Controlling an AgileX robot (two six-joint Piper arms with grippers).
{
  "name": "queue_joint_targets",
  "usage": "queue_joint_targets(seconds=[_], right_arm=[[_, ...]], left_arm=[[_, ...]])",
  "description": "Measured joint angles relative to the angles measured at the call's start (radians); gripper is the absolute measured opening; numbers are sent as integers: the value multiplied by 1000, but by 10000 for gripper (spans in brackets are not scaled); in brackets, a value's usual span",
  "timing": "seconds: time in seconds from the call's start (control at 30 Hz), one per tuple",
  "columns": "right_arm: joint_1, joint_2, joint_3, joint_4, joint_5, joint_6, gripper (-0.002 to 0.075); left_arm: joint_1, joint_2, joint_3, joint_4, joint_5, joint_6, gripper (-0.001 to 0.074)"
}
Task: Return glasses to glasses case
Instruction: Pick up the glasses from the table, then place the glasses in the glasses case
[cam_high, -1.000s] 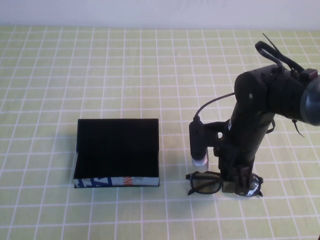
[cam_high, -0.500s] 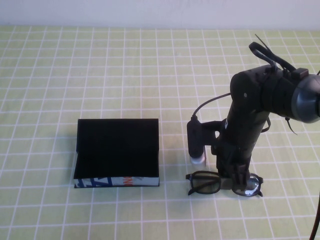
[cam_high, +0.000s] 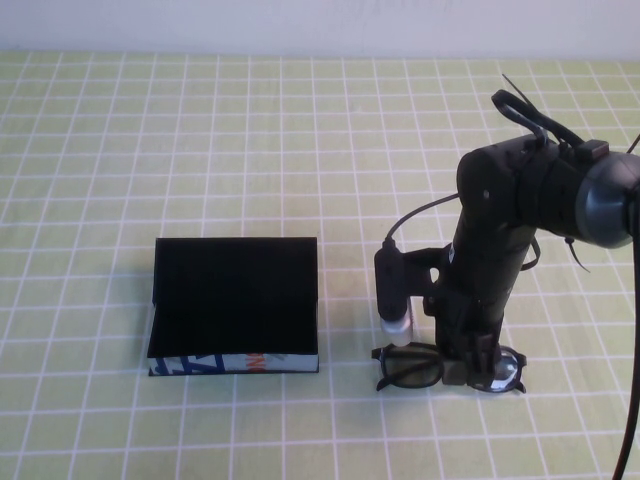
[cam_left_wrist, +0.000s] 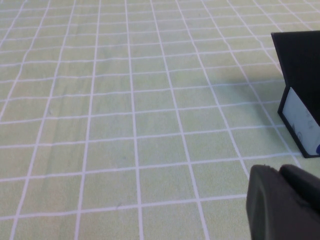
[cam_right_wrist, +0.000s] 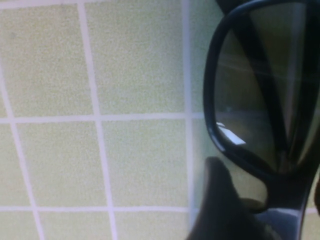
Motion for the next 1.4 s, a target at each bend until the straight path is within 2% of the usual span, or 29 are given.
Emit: queue_joint_targets(seconds=[0.2, 0.53, 0.8, 1.07, 1.27, 1.4], right_arm=[[0, 0, -2, 0, 5, 4, 283], [0, 0, -4, 0, 51, 24, 59], [37, -28, -43, -16, 118, 156, 59], [210, -26, -316, -22, 138, 270, 59], [313, 126, -546, -40, 142, 308, 59], [348, 227, -668, -42, 144, 326, 59]], left_arm=[[0, 0, 0, 0, 0, 0, -2], [0, 0, 0, 0, 0, 0, -2], [0, 0, 0, 0, 0, 0, -2], [0, 0, 0, 0, 0, 0, -2], [0, 0, 0, 0, 0, 0, -2], [0, 0, 0, 0, 0, 0, -2]])
